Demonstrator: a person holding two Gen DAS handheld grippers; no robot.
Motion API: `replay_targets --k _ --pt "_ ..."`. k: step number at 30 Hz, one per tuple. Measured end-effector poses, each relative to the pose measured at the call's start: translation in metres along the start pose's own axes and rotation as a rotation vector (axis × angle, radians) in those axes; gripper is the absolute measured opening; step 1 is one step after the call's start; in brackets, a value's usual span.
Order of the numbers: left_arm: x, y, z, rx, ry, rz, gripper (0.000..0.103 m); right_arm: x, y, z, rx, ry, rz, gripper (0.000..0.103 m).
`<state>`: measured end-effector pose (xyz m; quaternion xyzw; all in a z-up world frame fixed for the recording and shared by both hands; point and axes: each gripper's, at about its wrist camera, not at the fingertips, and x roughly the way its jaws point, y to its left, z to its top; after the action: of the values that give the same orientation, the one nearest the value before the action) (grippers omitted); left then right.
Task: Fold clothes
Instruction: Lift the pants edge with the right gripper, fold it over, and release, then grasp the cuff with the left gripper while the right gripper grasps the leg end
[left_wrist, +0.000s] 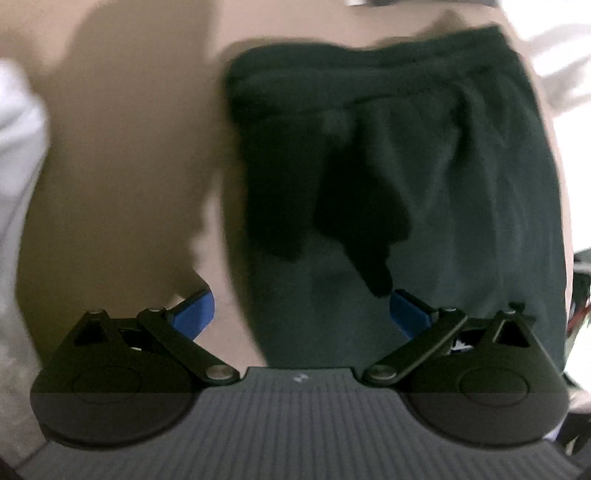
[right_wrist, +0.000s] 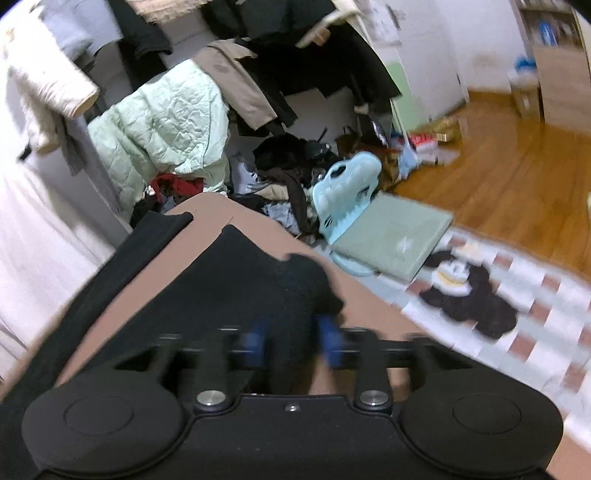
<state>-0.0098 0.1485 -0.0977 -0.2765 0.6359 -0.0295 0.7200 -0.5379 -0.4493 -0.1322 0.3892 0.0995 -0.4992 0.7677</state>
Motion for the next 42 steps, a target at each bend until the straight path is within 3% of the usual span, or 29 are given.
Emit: replay_targets --k 1,2,3,4,5,6,8,12,15,17,20,28,31,35,39,42 --pt "0.001 -0.006 -0.001 0.030 -0.017 -0.019 0.067 0.003 -0.004 -0.003 0.035 0.017 0.027 0.061" --pt "0.001 -0.012 -0.003 0.060 -0.033 -0.039 0.055 0.008 -0.006 -0.006 0.056 0.032 0.049 0.062" --pt "-0.001 -0.023 -0.005 0.131 -0.060 -0.008 0.033 0.013 -0.006 -0.009 0.064 0.047 0.065 0.063" --pt "-0.005 -0.031 -0.008 0.191 -0.097 0.016 0.019 0.019 -0.006 -0.013 0.071 0.061 0.081 0.056" --pt "-0.010 -0.039 -0.010 0.235 -0.128 0.019 0.018 0.023 -0.003 -0.015 0.058 0.062 0.093 0.044" --pt "-0.016 -0.044 -0.015 0.267 -0.157 0.016 0.017 0.025 0.002 -0.015 0.025 0.051 0.098 0.008" --pt "-0.028 -0.054 -0.024 0.324 -0.218 0.010 0.016 0.019 0.013 -0.005 0.004 0.001 0.136 0.008" --pt "-0.073 -0.080 -0.051 0.539 -0.448 0.028 0.013 -0.008 0.047 0.028 -0.025 -0.114 0.219 0.007" --pt "-0.103 -0.093 -0.064 0.633 -0.571 0.001 0.011 -0.038 0.071 0.053 -0.034 -0.186 0.286 0.007" --pt "-0.113 -0.089 -0.063 0.626 -0.588 -0.024 0.010 -0.055 0.084 0.067 -0.040 -0.221 0.313 0.007" --pt "-0.129 -0.079 -0.058 0.606 -0.582 -0.061 0.008 -0.073 0.091 0.074 -0.070 -0.239 0.279 0.007" --pt "-0.148 -0.061 -0.062 0.581 -0.622 -0.105 0.007 -0.141 0.083 0.066 -0.042 -0.353 0.240 0.006" --pt "-0.161 -0.062 -0.064 0.620 -0.656 -0.122 0.007 -0.167 0.080 0.062 -0.032 -0.395 0.226 0.006" --pt "-0.168 -0.055 -0.059 0.613 -0.623 -0.138 0.007 -0.227 0.075 0.055 -0.043 -0.480 0.225 0.006" --pt "-0.151 -0.048 -0.044 0.572 -0.533 -0.112 0.007 -0.234 0.092 0.064 -0.198 -0.384 0.162 0.006" --pt "-0.130 -0.054 -0.032 0.577 -0.484 -0.078 0.007 -0.194 0.110 0.077 -0.272 -0.271 0.139 0.006"
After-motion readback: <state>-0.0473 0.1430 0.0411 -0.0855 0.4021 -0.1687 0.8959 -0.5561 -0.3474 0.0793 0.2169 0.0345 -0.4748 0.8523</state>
